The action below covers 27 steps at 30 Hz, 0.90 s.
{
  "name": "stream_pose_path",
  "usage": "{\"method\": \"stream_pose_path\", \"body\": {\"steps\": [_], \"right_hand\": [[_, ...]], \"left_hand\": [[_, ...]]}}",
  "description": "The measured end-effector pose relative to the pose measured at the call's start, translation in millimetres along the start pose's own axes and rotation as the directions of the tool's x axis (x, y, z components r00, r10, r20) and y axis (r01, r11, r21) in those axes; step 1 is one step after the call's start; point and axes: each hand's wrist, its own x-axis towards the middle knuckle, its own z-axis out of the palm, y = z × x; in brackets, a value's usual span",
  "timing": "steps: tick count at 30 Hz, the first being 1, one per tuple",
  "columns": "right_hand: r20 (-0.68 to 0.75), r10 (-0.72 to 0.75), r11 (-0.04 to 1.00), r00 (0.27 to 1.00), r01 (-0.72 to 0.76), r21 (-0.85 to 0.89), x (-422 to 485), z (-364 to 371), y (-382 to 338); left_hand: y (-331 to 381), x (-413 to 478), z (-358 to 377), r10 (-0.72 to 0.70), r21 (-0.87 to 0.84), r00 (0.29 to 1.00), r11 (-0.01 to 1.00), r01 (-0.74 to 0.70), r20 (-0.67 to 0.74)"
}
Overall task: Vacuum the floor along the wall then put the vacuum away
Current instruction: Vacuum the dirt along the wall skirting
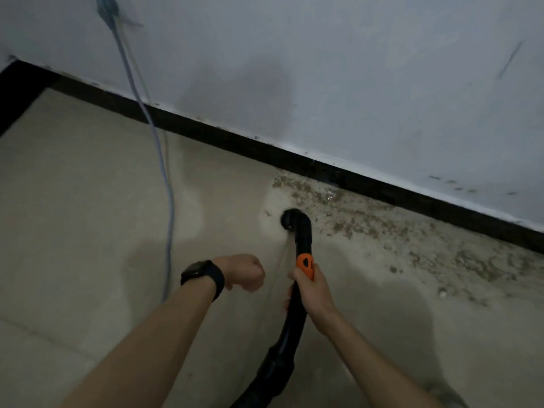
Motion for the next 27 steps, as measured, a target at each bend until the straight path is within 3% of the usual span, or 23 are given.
{"method": "stream_pose_path", "body": {"steps": [2, 5, 10, 14, 16, 19, 23, 27], "right_hand": [[-0.016, -0.018, 0.999, 1.0, 0.019, 0.045, 2.9, 3.6, 1.2], [-0.029, -0.09, 0.994, 0.996, 0.091, 0.053, 22.0, 15.8, 5.0], [0.038, -0.06, 0.993, 0.997, 0.056, 0.099, 36.7, 37.1, 2.8], [0.062, -0.009, 0.989, 0.998, 0.0, 0.151, 40.5, 42.3, -23.8], [0.084, 0.002, 0.985, 0.997, -0.017, 0.174, 42.9, 44.6, -34.6], [0.13, 0.015, 0.985, 0.991, -0.036, 0.166, 37.5, 47.7, -27.1], [0.095, 0.049, 0.99, 0.994, -0.061, 0.126, 12.9, 50.7, 13.3], [0.034, 0.027, 0.993, 0.999, -0.03, 0.112, -2.7, 51.9, 46.4]], "left_hand": [[-8.2, -11.0, 7.5, -0.062, 0.136, 0.99, 0.99, 0.044, 0.128], [-28.9, -12.0, 31.7, -0.08, -0.018, 0.976, 0.996, 0.085, 0.203], [-52.2, -21.3, 75.7, -0.03, -0.135, 0.983, 0.989, 0.055, 0.179], [-55.3, -27.2, 89.8, 0.015, -0.231, 0.999, 0.973, -0.025, -0.044], [-54.5, -27.3, 79.7, 0.014, -0.242, 0.999, 0.97, -0.027, -0.052], [-47.0, -24.0, 66.2, -0.07, -0.086, 0.989, 0.993, 0.082, 0.132], [-47.2, -1.1, 92.0, -0.269, 0.261, 0.901, 0.948, 0.184, 0.341], [-60.6, 11.8, 112.9, -0.384, 0.403, 0.851, 0.886, 0.23, 0.359]]}}
